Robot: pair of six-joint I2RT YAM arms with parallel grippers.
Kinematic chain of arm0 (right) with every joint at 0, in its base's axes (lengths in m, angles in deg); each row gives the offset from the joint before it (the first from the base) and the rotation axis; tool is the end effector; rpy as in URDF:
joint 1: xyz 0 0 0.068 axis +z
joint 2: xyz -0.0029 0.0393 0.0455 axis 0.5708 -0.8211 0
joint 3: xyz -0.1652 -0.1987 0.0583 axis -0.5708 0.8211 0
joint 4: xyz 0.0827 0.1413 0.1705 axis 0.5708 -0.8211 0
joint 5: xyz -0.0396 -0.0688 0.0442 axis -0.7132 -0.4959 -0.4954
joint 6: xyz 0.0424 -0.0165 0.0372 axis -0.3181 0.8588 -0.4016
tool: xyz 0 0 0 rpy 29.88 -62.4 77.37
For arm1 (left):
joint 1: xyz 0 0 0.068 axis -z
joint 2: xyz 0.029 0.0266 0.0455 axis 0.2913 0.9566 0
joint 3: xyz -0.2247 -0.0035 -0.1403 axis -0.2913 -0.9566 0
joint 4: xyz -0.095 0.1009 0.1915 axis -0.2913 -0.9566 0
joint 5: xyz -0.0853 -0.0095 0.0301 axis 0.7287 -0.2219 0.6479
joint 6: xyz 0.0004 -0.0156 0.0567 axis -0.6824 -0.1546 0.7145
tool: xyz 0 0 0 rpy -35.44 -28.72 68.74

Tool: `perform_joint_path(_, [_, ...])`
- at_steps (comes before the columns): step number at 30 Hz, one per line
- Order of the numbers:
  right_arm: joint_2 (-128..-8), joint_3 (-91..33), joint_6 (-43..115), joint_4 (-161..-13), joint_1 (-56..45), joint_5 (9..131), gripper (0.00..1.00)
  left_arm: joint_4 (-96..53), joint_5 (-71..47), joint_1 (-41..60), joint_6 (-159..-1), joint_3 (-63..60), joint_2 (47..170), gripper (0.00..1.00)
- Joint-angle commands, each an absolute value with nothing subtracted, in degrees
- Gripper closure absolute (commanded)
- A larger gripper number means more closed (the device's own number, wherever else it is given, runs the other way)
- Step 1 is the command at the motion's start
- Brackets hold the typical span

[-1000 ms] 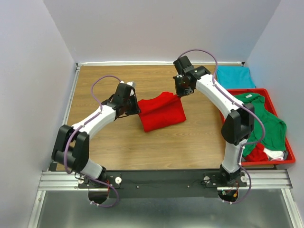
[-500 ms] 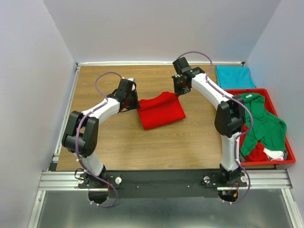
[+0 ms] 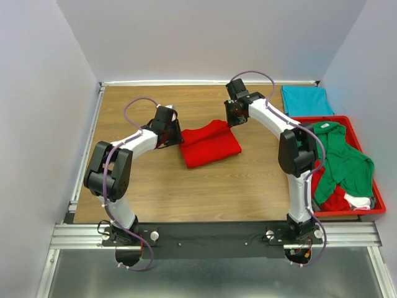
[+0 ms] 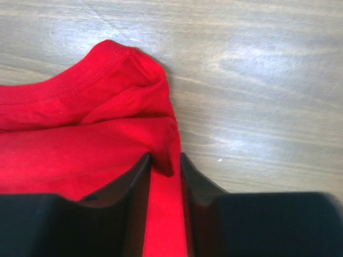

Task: Fold and stack the t-shirts
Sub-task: Fold the tshirt

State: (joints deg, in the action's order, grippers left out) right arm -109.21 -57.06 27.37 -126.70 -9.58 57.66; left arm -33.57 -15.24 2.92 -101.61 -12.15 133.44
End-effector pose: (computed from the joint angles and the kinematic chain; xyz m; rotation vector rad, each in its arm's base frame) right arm 0.4018 0.1854 0.2169 -0.1956 2.5974 0.1463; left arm 0.3274 -0.1223 0.1877 -0.2396 2.4747 -0.5130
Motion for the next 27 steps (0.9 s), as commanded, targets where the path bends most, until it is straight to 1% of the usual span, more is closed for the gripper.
perform_joint_path(1, [-105.94, -55.78, 28.59, -124.66, -10.55, 59.99, 0.60, -34.88, -19.04, 2.23, -100.70, -13.72, 129.34, 0.47])
perform_joint_path(3, [-103.65, -53.77, 28.24, -124.13, -10.55, 60.00, 0.58, -36.02, -19.75, 2.23, -100.52, -14.07, 125.47, 0.41])
perform_joint_path(5, [-101.01, -51.66, 27.98, -123.26, -10.64, 59.47, 0.58, -36.20, -21.76, 2.23, -100.52, -14.69, 122.31, 0.39])
perform_joint_path(8, [-96.00, -46.47, 28.59, -120.45, -10.55, 62.10, 0.58, -36.29, -22.74, 2.66, -100.35, -16.36, 114.06, 0.39])
perform_joint_path(10, [-92.83, -42.27, 28.95, -117.90, -10.55, 67.09, 0.60, -36.38, -22.48, 4.15, -99.56, -17.85, 111.41, 0.40])
perform_joint_path(12, [-91.07, -39.09, 28.77, -114.30, -10.55, 70.27, 0.65, -35.59, -21.69, 5.73, -99.12, -19.78, 108.94, 0.44])
perform_joint_path(13, [-89.85, -36.46, 28.42, -112.89, -10.55, 72.54, 0.67, -34.89, -20.64, 7.13, -99.03, -20.48, 108.59, 0.48])
perform_joint_path(14, [-89.75, -35.31, 27.72, -110.44, -10.55, 73.26, 0.71, -33.06, -20.55, 7.58, -99.03, -21.88, 109.02, 0.50])
perform_joint_path(15, [-90.09, -34.60, 27.63, -109.55, -10.55, 74.49, 0.74, -32.08, -17.94, 7.85, -99.55, -22.51, 109.63, 0.52])
perform_joint_path(16, [-90.53, -34.16, 27.45, -108.50, -10.55, 75.11, 0.76, -31.03, -17.21, 7.94, -99.73, -22.86, 110.60, 0.57])
perform_joint_path(18, [-91.67, -33.36, 26.23, -105.60, -10.64, 76.51, 0.80, -28.66, -16.33, 7.85, -100.17, -22.52, 114.37, 0.61])
perform_joint_path(19, [-92.72, -33.36, 25.87, -104.54, -11.16, 79.66, 0.80, -28.04, -16.24, 7.85, -100.52, -21.99, 117.08, 0.64])
perform_joint_path(20, [-93.26, -33.36, 25.26, -103.31, -11.51, 81.69, 0.80, -27.25, -16.15, 7.68, -100.78, -21.46, 117.11, 0.65])
perform_joint_path(21, [-93.52, -32.58, 22.99, -99.47, -12.04, 83.71, 0.80, -25.06, -16.06, 6.89, -101.31, -20.94, 119.63, 0.66])
perform_joint_path(22, [-93.79, -31.87, 21.49, -96.91, -13.52, 87.99, 0.80, -24.00, -15.63, 6.10, -102.01, -20.76, 120.79, 0.66])
perform_joint_path(25, [-95.72, -30.29, 14.64, -86.71, -16.08, 95.73, 0.79, -17.06, -10.98, 3.29, -105.00, -20.23, 124.75, 0.67])
perform_joint_path(26, [-97.46, -30.46, 11.40, -81.21, -17.22, 99.77, 0.76, -13.82, -8.88, 2.50, -106.31, -19.88, 126.76, 0.68])
perform_joint_path(27, [-98.87, -30.46, 9.72, -78.89, -17.67, 99.81, 0.75, -12.75, -7.99, 2.49, -106.76, -19.35, 128.00, 0.68])
